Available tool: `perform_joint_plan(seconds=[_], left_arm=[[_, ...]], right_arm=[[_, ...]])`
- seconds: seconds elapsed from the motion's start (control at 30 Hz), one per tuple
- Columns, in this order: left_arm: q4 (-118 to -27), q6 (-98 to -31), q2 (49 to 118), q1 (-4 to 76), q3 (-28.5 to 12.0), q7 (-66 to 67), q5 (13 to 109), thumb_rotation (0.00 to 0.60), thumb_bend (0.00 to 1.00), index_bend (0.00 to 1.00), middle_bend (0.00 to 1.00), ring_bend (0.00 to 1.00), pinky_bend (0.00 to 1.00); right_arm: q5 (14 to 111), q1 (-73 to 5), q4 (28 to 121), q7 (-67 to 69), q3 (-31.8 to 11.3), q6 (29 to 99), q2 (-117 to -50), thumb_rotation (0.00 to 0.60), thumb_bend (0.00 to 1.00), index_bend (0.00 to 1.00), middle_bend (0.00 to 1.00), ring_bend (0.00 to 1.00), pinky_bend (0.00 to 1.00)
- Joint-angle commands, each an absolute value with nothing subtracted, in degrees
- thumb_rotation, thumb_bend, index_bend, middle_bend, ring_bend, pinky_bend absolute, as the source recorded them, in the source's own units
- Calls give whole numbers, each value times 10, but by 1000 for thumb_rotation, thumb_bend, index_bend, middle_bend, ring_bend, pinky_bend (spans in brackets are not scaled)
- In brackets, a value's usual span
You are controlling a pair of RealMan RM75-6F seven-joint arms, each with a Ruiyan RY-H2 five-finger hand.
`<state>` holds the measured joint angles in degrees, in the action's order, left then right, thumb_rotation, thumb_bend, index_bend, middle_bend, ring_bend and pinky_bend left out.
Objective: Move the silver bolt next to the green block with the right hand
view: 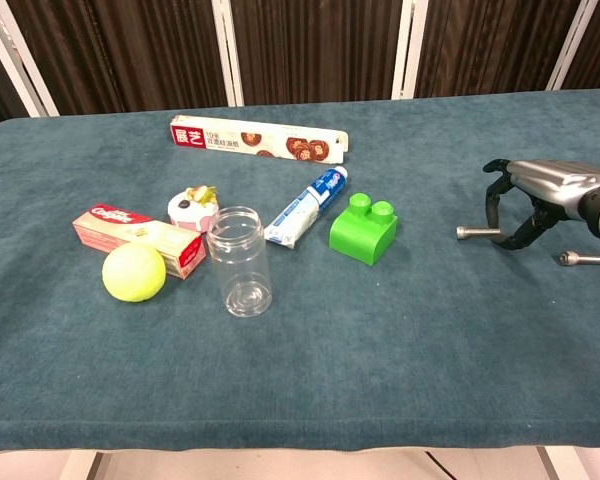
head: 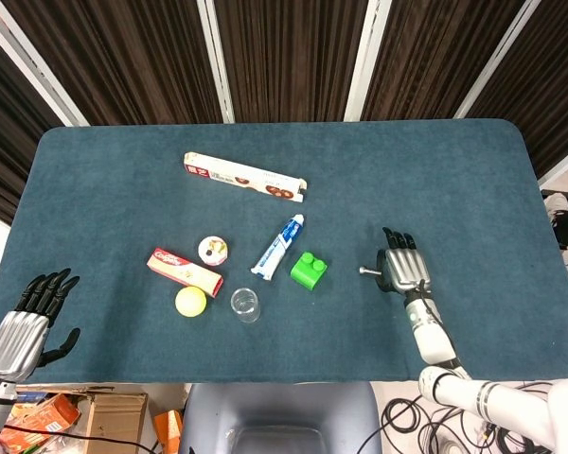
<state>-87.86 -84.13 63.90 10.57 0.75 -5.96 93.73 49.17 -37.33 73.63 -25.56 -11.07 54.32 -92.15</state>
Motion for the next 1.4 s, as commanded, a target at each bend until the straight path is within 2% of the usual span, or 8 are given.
perform_joint_plan(seconds=[0.03,0.4,0.83,1.1,1.4], left_arm=[[-879,-841,639,106,8,-59,938,600,373,0,0,0,70],[-879,-844,638,105,7,-62,938,600,373,0,0,0,70],[-879,-840,638,105,6,-62,935,600,373,0,0,0,71],[-879,-835,639,107,6,-60,933,600,373,0,0,0,70],[-879,-835,638,109,5,-64,934,600,373,0,0,0,71]], right_arm=[[498,-371,751,-251,-112,550,-914,600,297,575,0,0,0],[497,-376,780,-246,-125,558,-905,600,297,575,0,0,0],[475,-391,750,-236,-139,540,-916,600,297,554,0,0,0],[468,-400,743,-229,-143,529,-920,600,297,514,0,0,0],[472,-398,754,-226,-139,535,-914,600,297,385,0,0,0]])
